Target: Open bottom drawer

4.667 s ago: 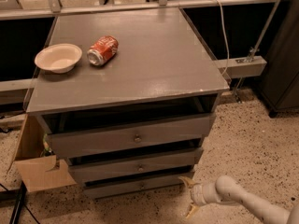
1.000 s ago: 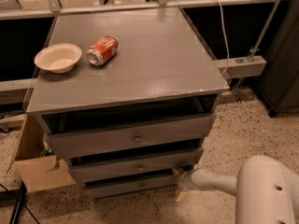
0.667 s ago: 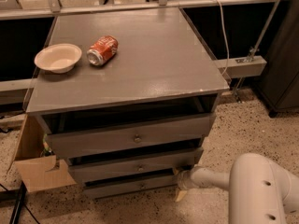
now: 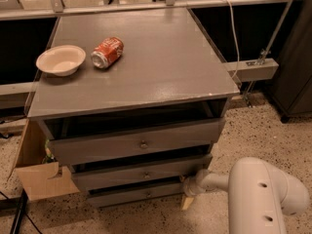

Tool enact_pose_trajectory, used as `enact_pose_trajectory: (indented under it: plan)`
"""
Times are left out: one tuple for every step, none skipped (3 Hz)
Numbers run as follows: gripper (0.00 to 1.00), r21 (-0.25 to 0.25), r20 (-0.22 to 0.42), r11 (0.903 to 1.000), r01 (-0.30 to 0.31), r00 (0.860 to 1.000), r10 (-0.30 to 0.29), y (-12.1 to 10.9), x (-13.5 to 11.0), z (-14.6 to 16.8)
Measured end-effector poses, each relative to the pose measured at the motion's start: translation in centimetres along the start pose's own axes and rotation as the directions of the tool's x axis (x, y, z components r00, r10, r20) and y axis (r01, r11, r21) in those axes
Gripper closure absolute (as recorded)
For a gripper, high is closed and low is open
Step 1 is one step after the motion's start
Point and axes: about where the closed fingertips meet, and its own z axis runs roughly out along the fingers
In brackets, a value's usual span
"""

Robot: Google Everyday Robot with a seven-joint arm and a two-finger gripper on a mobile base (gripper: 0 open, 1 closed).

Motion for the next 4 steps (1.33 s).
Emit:
enact_pose_trajectory:
  plan:
    - [0.00,-0.039,-0.006,0.9989,-0.025,1.000,0.025,0.2,-0.1,0.1]
    - [0.00,-0.052,-0.007,0.9980,-0.036,0.999,0.036,0.5,-0.1,0.0]
    - [0.00,-0.109,-0.017,0.9903,-0.086,0.996,0.085,1.9,-0.3,-0.6]
    - [0.00,-0.151,-0.028,0.9811,-0.121,0.993,0.118,3.1,-0.4,-1.3]
